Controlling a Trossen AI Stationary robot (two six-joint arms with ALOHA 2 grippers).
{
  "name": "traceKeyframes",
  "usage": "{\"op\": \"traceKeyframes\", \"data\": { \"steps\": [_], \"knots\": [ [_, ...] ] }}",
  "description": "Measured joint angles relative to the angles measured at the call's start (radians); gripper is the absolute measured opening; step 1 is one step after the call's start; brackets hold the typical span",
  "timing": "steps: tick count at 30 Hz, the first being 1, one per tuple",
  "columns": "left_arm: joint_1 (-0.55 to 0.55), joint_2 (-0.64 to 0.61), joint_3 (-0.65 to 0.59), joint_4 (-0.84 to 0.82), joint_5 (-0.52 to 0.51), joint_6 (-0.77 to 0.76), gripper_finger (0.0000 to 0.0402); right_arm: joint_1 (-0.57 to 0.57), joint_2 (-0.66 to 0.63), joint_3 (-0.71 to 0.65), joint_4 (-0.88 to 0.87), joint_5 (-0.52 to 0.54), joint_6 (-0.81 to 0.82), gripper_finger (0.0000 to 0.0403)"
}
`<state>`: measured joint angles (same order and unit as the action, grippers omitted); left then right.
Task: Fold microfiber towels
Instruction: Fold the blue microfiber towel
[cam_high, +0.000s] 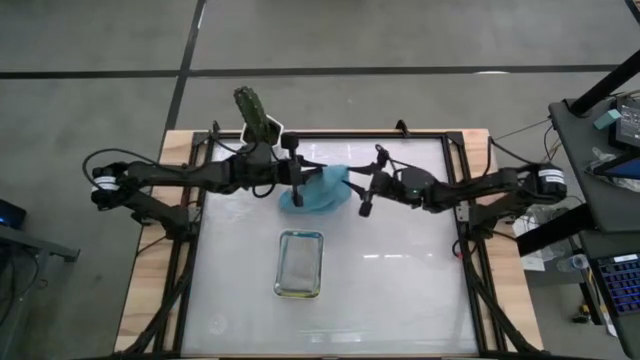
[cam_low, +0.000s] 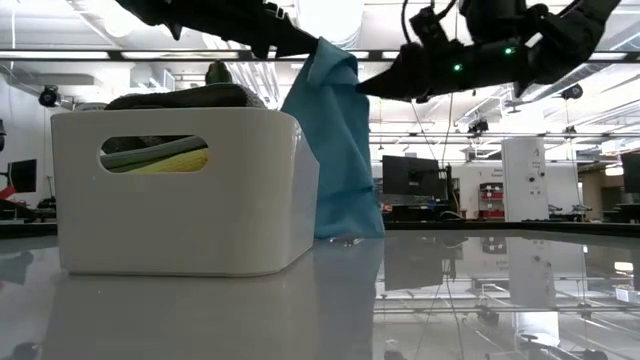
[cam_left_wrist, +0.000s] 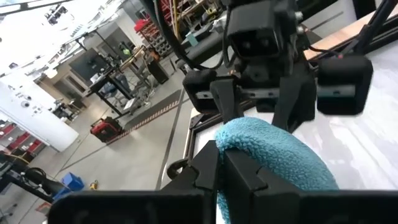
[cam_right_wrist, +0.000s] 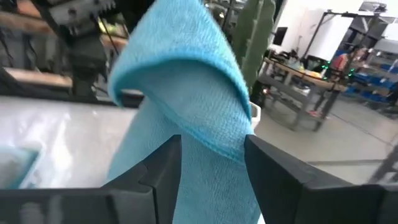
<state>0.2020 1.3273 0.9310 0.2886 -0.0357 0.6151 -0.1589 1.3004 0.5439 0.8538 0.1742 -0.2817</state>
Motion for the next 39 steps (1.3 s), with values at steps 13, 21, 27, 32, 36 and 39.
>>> {"op": "traceKeyframes", "data": {
  "steps": [13, 21, 27, 32, 36, 39],
  "knots": [
    [0.0, 0.001, 0.0, 0.025, 0.0, -0.008, 0.0, -0.008, 0.037, 0.025, -0.056, 0.19, -0.112, 0.0142],
    [-0.001, 0.004, -0.001, 0.029, 0.004, -0.009, 0.0, -0.093, 0.038, 0.025, -0.098, -0.009, 0.023, 0.0164],
    [-0.001, 0.002, -0.001, 0.036, 0.005, -0.008, 0.0, -0.143, 0.041, 0.025, -0.095, -0.125, 0.053, 0.0156],
    [0.0, 0.002, -0.001, 0.038, 0.005, -0.008, 0.0, -0.141, 0.042, 0.025, -0.097, -0.179, 0.047, 0.0127],
    [0.0, 0.002, -0.001, 0.043, 0.005, -0.008, 0.0, -0.142, 0.042, 0.024, -0.101, -0.175, 0.047, 0.0083],
    [0.0, 0.002, -0.001, 0.042, -0.013, -0.01, 0.0, -0.14, 0.036, 0.024, -0.128, -0.176, 0.047, 0.0037]
  ]
}}
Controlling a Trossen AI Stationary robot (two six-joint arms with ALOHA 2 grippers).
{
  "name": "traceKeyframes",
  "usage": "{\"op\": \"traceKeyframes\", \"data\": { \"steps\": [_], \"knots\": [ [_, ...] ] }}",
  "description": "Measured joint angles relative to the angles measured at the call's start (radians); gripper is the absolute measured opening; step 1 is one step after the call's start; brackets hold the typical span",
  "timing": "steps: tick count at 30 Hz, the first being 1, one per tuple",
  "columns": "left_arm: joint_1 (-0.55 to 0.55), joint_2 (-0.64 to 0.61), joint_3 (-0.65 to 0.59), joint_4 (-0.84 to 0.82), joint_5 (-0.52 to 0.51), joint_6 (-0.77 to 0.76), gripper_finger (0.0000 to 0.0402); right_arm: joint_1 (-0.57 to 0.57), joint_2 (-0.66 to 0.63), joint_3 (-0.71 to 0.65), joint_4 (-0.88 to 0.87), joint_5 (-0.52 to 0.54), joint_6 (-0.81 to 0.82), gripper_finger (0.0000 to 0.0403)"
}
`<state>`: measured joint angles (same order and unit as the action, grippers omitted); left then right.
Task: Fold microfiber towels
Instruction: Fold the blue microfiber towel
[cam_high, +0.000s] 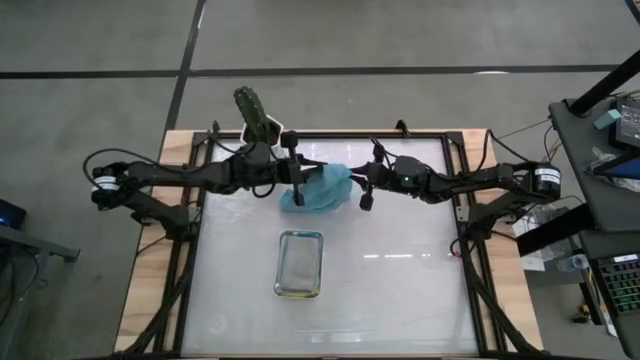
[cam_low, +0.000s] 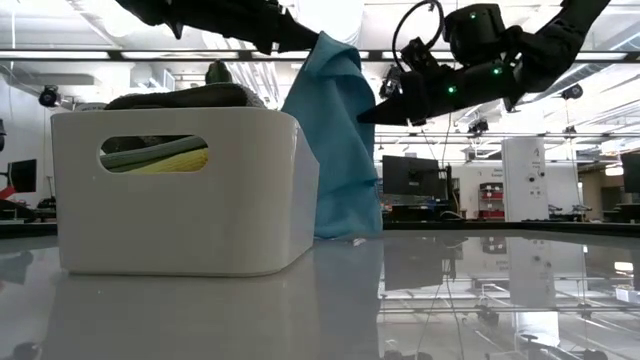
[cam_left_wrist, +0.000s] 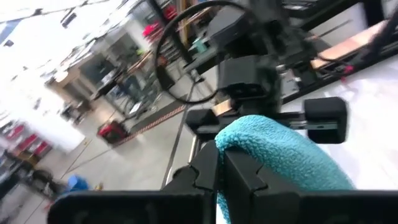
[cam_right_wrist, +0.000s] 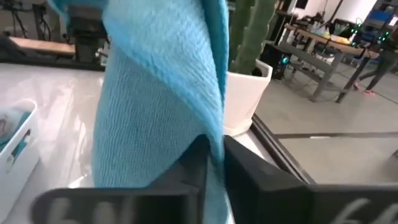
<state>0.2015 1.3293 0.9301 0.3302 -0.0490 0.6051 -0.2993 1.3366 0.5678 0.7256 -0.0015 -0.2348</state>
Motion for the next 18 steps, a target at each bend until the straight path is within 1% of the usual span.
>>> {"op": "traceKeyframes", "data": {
  "steps": [2, 4, 6, 8, 11, 14, 18],
  "knots": [
    [0.0, 0.0, 0.0, 0.002, -0.04, -0.046, 0.0, 0.005, -0.018, -0.001, -0.022, 0.001, 0.0, 0.0016],
    [0.002, 0.0, 0.0, -0.002, -0.059, -0.092, 0.0, 0.012, -0.053, 0.009, -0.07, 0.001, 0.007, 0.0013],
    [0.002, 0.0, -0.001, -0.009, -0.063, -0.102, 0.0007, 0.015, -0.104, 0.042, -0.173, -0.003, 0.015, 0.001],
    [0.002, 0.0, -0.001, -0.009, -0.062, -0.102, 0.0024, 0.014, -0.157, 0.09, -0.335, -0.003, 0.02, 0.0009],
    [0.002, 0.0, -0.001, -0.004, -0.062, -0.124, 0.0058, 0.014, -0.223, 0.201, -0.651, -0.005, 0.001, 0.0009],
    [0.002, -0.001, -0.001, -0.004, -0.063, -0.129, 0.0093, 0.016, -0.265, 0.352, -0.976, -0.011, -0.026, 0.0009],
    [0.002, -0.002, -0.001, -0.006, -0.063, -0.13, 0.0131, 0.015, -0.264, 0.583, -1.356, -0.007, -0.045, 0.0009]
  ]
}}
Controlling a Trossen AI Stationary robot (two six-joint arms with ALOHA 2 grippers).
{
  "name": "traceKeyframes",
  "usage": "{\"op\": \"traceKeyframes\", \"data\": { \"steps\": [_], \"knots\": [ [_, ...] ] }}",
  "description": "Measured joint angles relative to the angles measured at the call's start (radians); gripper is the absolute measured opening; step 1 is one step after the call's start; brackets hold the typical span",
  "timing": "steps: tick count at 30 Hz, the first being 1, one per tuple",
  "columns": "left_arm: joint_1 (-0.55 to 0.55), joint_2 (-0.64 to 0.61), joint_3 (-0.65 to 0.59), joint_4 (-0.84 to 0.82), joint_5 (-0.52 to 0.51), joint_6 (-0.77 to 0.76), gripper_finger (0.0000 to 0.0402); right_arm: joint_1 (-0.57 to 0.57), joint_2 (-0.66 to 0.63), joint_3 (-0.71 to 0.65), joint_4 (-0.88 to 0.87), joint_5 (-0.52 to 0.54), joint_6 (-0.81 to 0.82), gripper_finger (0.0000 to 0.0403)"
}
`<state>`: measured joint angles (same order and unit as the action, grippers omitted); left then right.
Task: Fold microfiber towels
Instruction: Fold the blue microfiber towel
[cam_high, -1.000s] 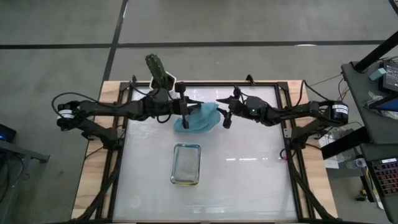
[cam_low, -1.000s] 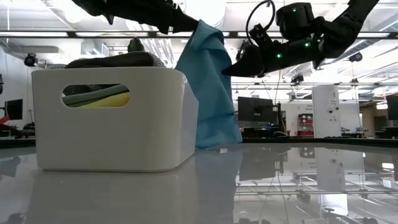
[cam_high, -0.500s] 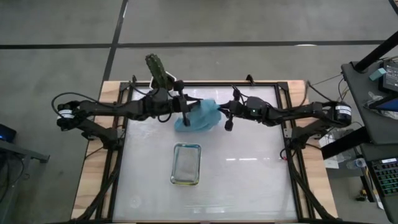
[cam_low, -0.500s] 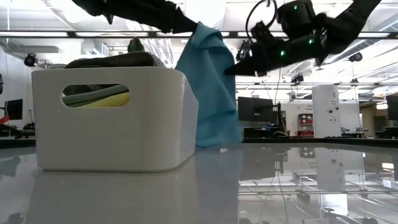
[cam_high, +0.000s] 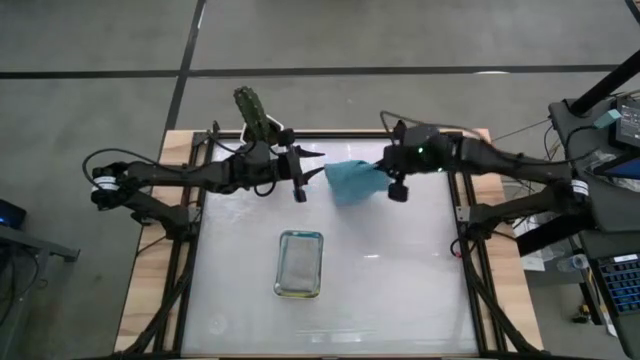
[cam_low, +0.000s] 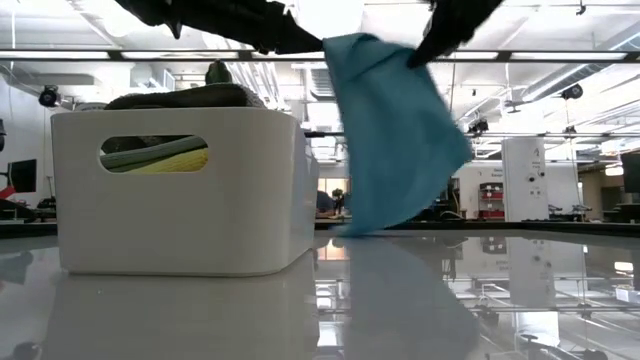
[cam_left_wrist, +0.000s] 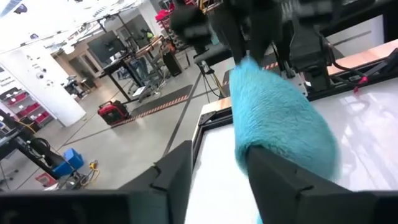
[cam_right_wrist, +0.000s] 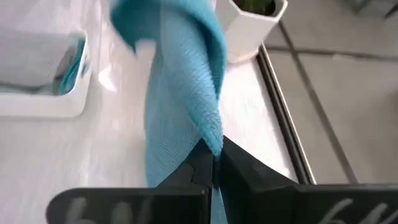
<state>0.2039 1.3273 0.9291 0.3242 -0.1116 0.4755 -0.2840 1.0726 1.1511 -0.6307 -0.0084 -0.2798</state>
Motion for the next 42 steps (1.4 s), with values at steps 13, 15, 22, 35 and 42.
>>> {"op": "traceKeyframes", "data": {
  "steps": [13, 15, 22, 35, 42],
  "knots": [
    [0.0, 0.011, 0.0, 0.001, 0.001, -0.024, 0.016, 0.001, 0.243, 0.612, -0.657, -0.055, -0.021, 0.0009],
    [0.0, 0.011, 0.0, 0.002, 0.008, -0.023, 0.016, 0.003, 0.281, 0.657, -0.673, -0.004, -0.043, 0.0009],
    [-0.002, 0.011, -0.002, 0.0, 0.137, 0.019, 0.016, 0.005, 0.369, 0.75, -0.683, 0.008, -0.188, 0.0008],
    [-0.001, 0.034, -0.004, 0.052, 0.135, -0.049, 0.016, 0.011, 0.395, 0.684, -0.577, 0.011, -0.044, 0.0008],
    [-0.002, 0.144, -0.005, 0.116, -0.073, -0.115, 0.016, 0.012, 0.397, 0.657, -0.535, 0.058, 0.058, 0.0008]
  ]
}}
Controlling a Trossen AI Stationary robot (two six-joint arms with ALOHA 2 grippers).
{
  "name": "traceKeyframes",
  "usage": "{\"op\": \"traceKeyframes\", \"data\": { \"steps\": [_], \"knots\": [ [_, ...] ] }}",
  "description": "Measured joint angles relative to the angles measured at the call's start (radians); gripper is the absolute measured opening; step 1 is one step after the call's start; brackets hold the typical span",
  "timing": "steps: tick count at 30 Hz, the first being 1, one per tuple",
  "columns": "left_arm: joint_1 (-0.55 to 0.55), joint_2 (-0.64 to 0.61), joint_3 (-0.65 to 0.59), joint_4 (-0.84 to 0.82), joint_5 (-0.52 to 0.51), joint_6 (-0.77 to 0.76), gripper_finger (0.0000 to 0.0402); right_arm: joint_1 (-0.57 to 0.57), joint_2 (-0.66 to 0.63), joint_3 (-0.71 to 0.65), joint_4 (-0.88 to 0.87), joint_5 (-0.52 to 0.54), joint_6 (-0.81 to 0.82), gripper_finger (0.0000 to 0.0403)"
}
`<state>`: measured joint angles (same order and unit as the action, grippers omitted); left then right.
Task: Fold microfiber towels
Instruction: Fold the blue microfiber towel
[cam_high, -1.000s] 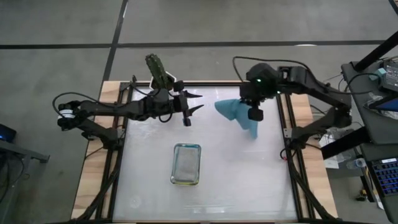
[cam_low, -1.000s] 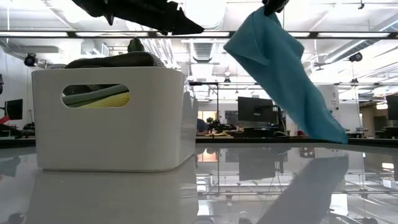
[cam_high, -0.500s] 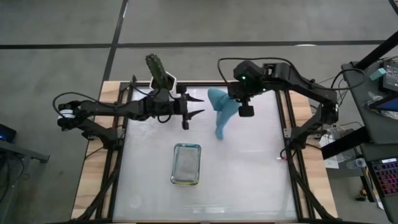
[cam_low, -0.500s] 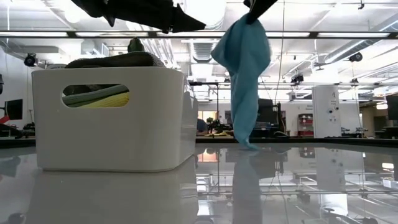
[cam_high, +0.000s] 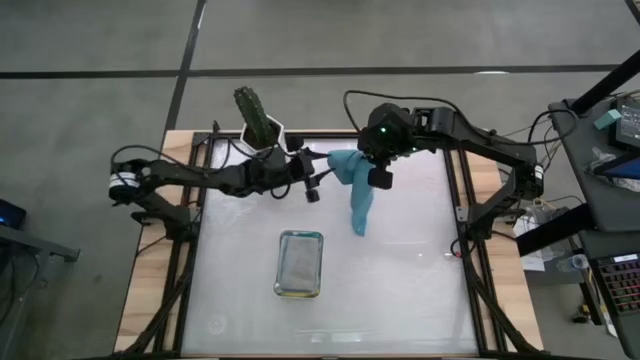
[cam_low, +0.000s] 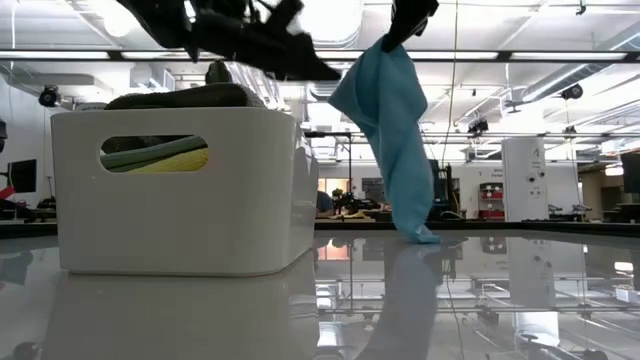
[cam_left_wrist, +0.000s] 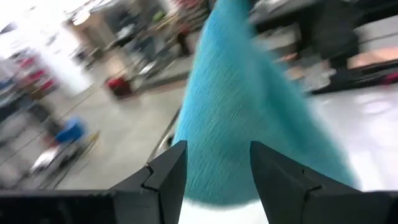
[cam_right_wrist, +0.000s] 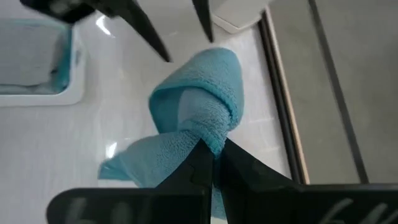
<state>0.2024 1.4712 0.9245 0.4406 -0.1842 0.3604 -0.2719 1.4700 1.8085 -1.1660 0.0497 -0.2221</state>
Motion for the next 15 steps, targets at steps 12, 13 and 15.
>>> {"op": "traceKeyframes", "data": {
  "steps": [12, 13, 15],
  "knots": [
    [0.0, 0.099, 0.0, 0.073, -0.063, -0.122, 0.016, 0.001, -0.004, -0.022, -0.002, 0.013, 0.026, 0.0008],
    [0.0, 0.103, 0.0, 0.076, -0.063, -0.13, 0.016, 0.001, -0.004, -0.022, -0.002, 0.013, 0.025, 0.0008],
    [0.0, 0.109, 0.001, 0.088, -0.06, -0.146, 0.016, 0.001, -0.004, -0.024, -0.001, 0.014, 0.031, 0.0008]
  ]
}}
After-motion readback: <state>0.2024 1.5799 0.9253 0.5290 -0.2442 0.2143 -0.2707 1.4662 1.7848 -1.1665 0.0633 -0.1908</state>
